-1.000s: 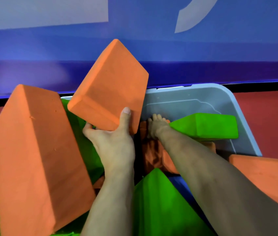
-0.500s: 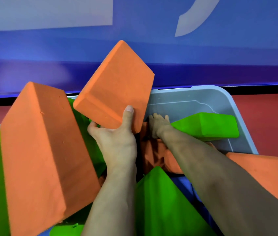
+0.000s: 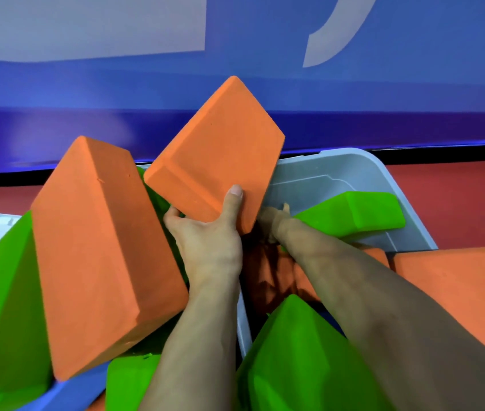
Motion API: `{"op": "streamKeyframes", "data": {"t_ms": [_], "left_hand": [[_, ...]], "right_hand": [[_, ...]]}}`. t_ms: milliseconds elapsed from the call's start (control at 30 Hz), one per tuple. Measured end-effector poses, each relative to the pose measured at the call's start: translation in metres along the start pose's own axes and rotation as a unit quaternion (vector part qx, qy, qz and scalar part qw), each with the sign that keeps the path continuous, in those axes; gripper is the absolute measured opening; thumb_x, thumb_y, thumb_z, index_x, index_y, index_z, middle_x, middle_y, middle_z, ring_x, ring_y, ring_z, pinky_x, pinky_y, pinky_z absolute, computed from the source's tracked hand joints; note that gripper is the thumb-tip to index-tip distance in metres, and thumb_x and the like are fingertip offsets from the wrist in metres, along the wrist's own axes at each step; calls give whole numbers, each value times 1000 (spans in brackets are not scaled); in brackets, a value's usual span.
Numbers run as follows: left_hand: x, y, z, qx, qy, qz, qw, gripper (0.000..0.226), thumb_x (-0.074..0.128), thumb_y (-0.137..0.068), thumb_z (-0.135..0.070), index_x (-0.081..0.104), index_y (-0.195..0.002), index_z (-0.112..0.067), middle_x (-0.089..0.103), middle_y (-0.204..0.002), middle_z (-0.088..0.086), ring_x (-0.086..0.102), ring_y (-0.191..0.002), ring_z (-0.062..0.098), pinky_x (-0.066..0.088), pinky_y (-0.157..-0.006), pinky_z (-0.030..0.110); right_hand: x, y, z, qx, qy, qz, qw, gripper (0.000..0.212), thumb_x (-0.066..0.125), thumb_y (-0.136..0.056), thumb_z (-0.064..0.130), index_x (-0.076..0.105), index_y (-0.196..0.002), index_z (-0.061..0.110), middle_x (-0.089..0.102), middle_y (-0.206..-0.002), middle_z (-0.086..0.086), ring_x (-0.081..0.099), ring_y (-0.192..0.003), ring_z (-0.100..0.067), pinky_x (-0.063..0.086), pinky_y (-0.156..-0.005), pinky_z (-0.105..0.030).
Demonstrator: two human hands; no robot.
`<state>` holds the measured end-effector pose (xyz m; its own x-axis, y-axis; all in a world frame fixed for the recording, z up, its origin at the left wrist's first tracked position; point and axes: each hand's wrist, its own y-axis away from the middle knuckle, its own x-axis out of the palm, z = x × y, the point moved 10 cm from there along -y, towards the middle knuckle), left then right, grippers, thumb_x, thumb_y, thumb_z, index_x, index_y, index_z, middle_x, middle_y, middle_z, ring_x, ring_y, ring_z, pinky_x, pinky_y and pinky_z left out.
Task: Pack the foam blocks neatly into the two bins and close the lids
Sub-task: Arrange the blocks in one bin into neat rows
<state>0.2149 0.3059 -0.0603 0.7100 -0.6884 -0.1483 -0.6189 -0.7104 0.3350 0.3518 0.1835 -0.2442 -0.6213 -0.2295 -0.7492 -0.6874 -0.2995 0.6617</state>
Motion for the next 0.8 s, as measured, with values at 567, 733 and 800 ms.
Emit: {"op": "streamKeyframes", "data": {"t_ms": [567, 733, 800], "left_hand": [[6, 10, 6, -35, -18, 4, 999, 95, 86, -76, -46, 32, -147, -15, 55, -129, -4, 55, -107, 13, 39, -89, 26], [7, 10, 5, -27, -20, -1, 999, 96, 86, -76, -46, 32, -148, -13, 51, -126, -5, 54, -109, 14, 41, -94, 27], [7, 10, 5, -28, -18, 1, 999, 96, 86, -76, -48, 32, -148, -14, 51, -127, -5, 54, -109, 14, 41, -94, 28]], "right_hand": [[-32, 52, -71, 85, 236, 80, 965, 113, 85, -63, 68, 35, -155, 25, 50, -150, 1, 53, -134, -31, 44, -103, -61], [-56, 73, -66, 88, 285, 104, 949, 119, 88, -72, 49, 13, -161, 26, 34, -159, -1, 45, -140, -38, 42, -107, -63], [-63, 82, -72, 87, 289, 119, 946, 118, 89, -72, 44, 13, -160, 26, 34, -158, 2, 47, -137, -38, 46, -104, -61]]}}
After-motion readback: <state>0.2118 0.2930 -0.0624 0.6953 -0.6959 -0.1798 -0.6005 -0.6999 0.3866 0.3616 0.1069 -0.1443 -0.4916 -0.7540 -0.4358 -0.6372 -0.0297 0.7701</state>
